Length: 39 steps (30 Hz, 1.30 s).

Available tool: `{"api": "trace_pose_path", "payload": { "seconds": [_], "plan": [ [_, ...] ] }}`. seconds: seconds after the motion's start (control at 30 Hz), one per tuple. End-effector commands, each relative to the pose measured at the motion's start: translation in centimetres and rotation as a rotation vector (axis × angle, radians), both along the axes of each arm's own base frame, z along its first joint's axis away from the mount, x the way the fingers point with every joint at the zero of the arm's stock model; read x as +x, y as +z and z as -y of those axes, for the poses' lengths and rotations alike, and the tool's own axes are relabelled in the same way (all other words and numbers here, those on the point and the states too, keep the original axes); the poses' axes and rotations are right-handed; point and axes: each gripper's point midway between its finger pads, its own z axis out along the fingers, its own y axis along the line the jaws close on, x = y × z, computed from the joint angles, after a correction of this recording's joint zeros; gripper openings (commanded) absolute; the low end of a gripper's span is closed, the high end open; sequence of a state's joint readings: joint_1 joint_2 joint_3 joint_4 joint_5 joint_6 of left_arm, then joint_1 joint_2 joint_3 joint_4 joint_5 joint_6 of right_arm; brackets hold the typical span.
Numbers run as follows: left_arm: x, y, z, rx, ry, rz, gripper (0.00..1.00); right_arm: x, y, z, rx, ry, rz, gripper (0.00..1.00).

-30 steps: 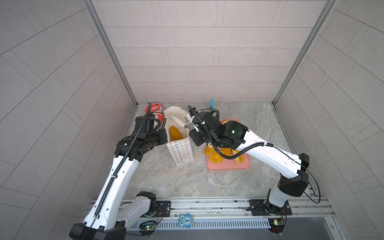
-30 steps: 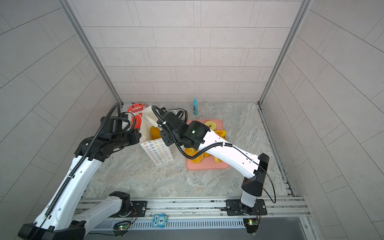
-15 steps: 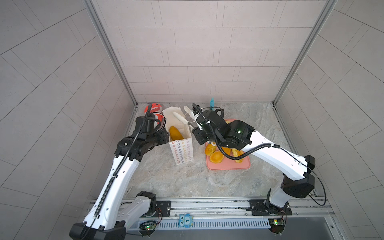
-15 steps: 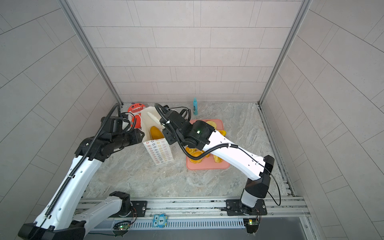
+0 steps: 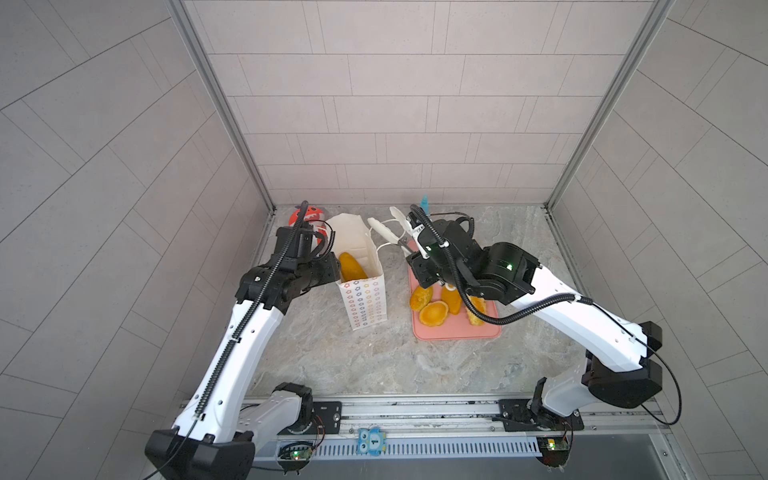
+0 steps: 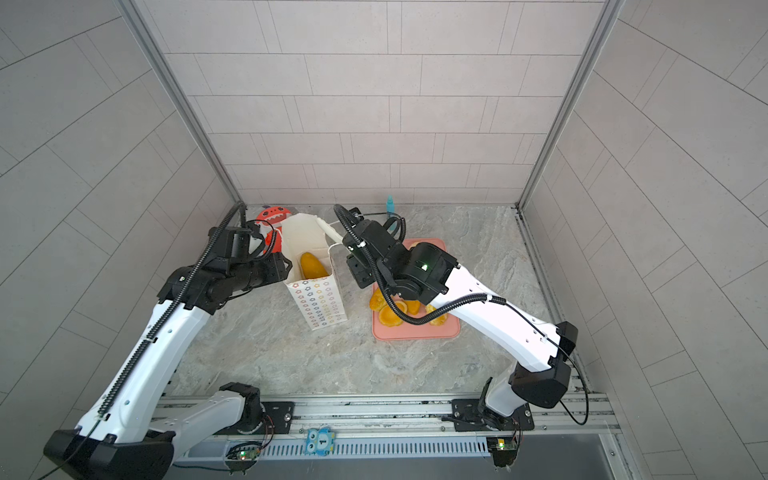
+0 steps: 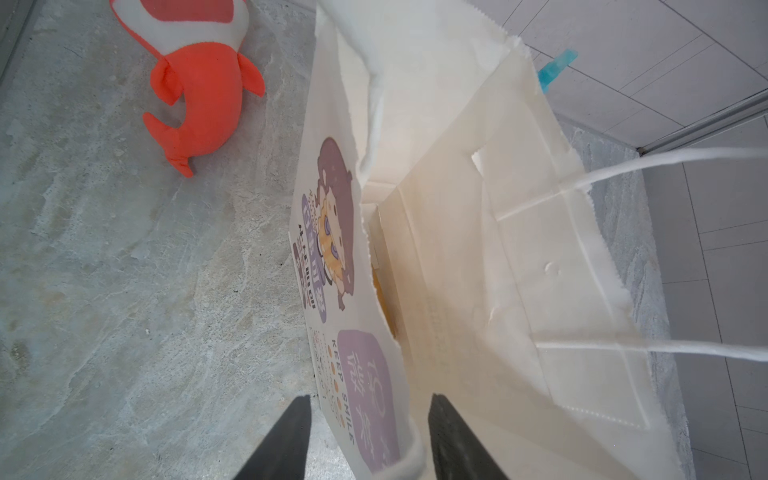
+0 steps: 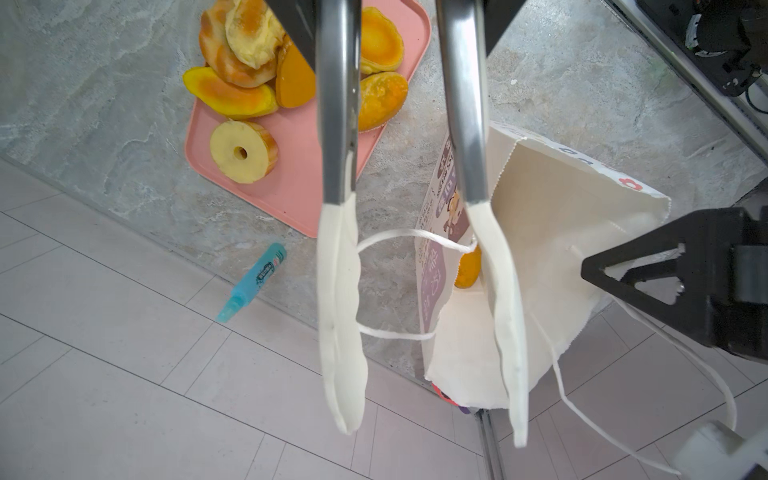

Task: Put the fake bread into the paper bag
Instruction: 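Open the tongs to release the baguette inside the bag, then move the tongs with the right gripper back over the pink tray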

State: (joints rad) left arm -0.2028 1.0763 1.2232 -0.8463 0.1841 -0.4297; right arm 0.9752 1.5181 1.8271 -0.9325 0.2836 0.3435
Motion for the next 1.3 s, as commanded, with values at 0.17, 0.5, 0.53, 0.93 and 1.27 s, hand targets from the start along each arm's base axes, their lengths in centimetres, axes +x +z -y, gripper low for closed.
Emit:
{"api": "trace_pose_path", "payload": {
  "seconds": [0.17,0.5,0.53,0.93,1.27],
  "plan": [
    [1.2,1.7,-0.2,0.005,0.012,0.051,0.49,0.4,-0.2,5.7,0.008,-0.107,-0.006,0.46],
    [1.6,1.3,-0.3,0.015,0.013,0.044,0.37,-0.1,-4.7,12.1,-0.023,-0.223,-0.124,0.44],
    [1.6,1.3,-0.2,0.014,0.012,0.045,0.36,-0.3,-5.1,12.7,-0.029,-0.234,-0.134,0.44],
    [1.8,1.2,-0.3,0.029,0.006,0.045,0.18,-2.4,-10.3,16.7,-0.094,-0.317,-0.271,0.45],
    [1.8,1.7,-1.0,0.079,0.011,0.048,0.01,-4.1,-13.4,18.7,-0.141,-0.365,-0.356,0.46]
  ]
}}
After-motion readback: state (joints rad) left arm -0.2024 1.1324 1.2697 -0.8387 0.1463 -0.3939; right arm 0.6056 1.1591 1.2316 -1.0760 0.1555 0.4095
